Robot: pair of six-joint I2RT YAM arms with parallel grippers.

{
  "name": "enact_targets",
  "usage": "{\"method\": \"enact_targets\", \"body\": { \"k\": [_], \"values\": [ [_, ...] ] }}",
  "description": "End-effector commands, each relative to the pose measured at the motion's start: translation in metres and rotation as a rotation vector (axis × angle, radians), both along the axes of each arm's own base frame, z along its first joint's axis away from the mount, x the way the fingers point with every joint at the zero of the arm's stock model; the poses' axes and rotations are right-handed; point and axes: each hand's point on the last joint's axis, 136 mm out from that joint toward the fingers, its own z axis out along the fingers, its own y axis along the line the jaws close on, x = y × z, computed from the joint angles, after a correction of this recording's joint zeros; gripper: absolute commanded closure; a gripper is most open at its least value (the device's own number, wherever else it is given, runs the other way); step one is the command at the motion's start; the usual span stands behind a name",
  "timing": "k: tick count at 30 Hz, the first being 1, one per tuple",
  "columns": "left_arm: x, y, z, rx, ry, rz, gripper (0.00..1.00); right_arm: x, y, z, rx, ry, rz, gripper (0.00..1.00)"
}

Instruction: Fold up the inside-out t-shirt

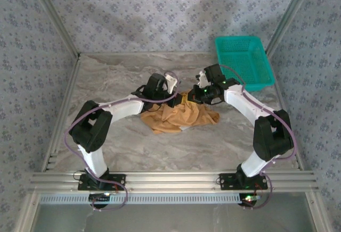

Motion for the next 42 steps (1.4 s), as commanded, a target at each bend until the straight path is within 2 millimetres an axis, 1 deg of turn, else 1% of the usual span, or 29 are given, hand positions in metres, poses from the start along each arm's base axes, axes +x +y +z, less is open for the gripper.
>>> {"method": "enact_targets", "body": {
  "k": [1, 3, 6, 9, 11, 13, 15, 16, 17, 18, 19, 20, 22, 23, 28, 31, 33, 34, 36, 37, 38, 41, 42],
  "values": [
    [-0.005, 0.001, 0.050, -0.027, -0.023, -0.016, 1.00, 0.008, -0.017, -0.013, -0.105, -0.007, -0.026, 1.00],
    [-0.012, 0.003, 0.080, -0.060, -0.041, -0.026, 1.00, 0.015, -0.027, -0.032, -0.185, 0.000, -0.044, 1.00],
    [-0.022, 0.006, 0.113, -0.118, -0.058, -0.043, 1.00, 0.024, -0.036, -0.058, -0.258, 0.032, -0.054, 1.00],
    [-0.030, 0.009, 0.127, -0.187, -0.035, -0.070, 1.00, 0.034, -0.040, -0.070, -0.293, 0.047, -0.056, 1.00],
    [-0.031, 0.013, 0.128, -0.238, -0.012, -0.076, 1.00, 0.040, -0.040, -0.070, -0.300, 0.044, -0.054, 1.00],
    [-0.027, 0.020, 0.118, -0.273, 0.019, -0.056, 1.00, 0.039, -0.040, -0.066, -0.302, 0.055, -0.045, 1.00],
    [-0.024, 0.024, 0.097, -0.256, 0.056, -0.031, 1.00, 0.037, -0.035, -0.054, -0.271, 0.031, -0.028, 1.00],
    [-0.022, 0.025, 0.087, -0.238, 0.067, -0.019, 0.97, 0.036, -0.032, -0.048, -0.251, 0.018, -0.023, 1.00],
    [-0.020, 0.025, 0.076, -0.211, 0.077, -0.007, 0.86, 0.033, -0.029, -0.042, -0.217, 0.009, -0.013, 1.00],
    [-0.020, 0.024, 0.064, -0.186, 0.084, -0.004, 0.78, 0.033, -0.024, -0.036, -0.180, -0.010, -0.009, 1.00],
    [-0.019, 0.022, 0.056, -0.164, 0.084, 0.000, 0.74, 0.033, -0.022, -0.031, -0.157, -0.021, -0.008, 1.00],
    [-0.017, 0.021, 0.046, -0.141, 0.088, 0.005, 0.63, 0.032, -0.021, -0.027, -0.144, -0.030, -0.008, 1.00],
    [-0.014, 0.015, 0.033, -0.115, 0.097, 0.008, 0.53, 0.029, -0.019, -0.023, -0.130, -0.035, -0.008, 1.00],
    [-0.013, 0.012, 0.028, -0.106, 0.102, 0.008, 0.50, 0.028, -0.018, -0.021, -0.125, -0.039, -0.006, 1.00],
    [-0.004, -0.001, 0.005, -0.072, 0.136, 0.006, 0.49, 0.024, -0.016, -0.017, -0.127, -0.046, 0.005, 1.00],
    [0.000, -0.007, -0.007, -0.053, 0.154, 0.006, 0.51, 0.022, -0.016, -0.018, -0.128, -0.043, 0.006, 1.00],
    [0.004, -0.008, -0.013, -0.043, 0.158, 0.017, 0.57, 0.021, -0.014, -0.017, -0.125, -0.043, 0.010, 1.00],
    [0.006, -0.009, -0.014, -0.040, 0.159, 0.021, 0.65, 0.021, -0.014, -0.016, -0.124, -0.045, 0.012, 1.00],
    [0.010, -0.009, -0.015, -0.039, 0.163, 0.028, 0.84, 0.020, -0.013, -0.016, -0.128, -0.047, 0.017, 1.00],
    [0.010, -0.010, -0.014, -0.041, 0.169, 0.031, 0.95, 0.019, -0.014, -0.017, -0.132, -0.045, 0.017, 1.00],
    [0.011, -0.010, -0.010, -0.047, 0.170, 0.033, 1.00, 0.019, -0.015, -0.020, -0.139, -0.043, 0.016, 1.00],
    [0.008, -0.010, 0.011, -0.068, 0.161, 0.023, 1.00, 0.019, -0.023, -0.033, -0.182, -0.033, 0.005, 1.00],
    [0.007, -0.009, 0.022, -0.080, 0.157, 0.024, 1.00, 0.020, -0.028, -0.041, -0.210, -0.029, -0.007, 1.00]
  ]
}}
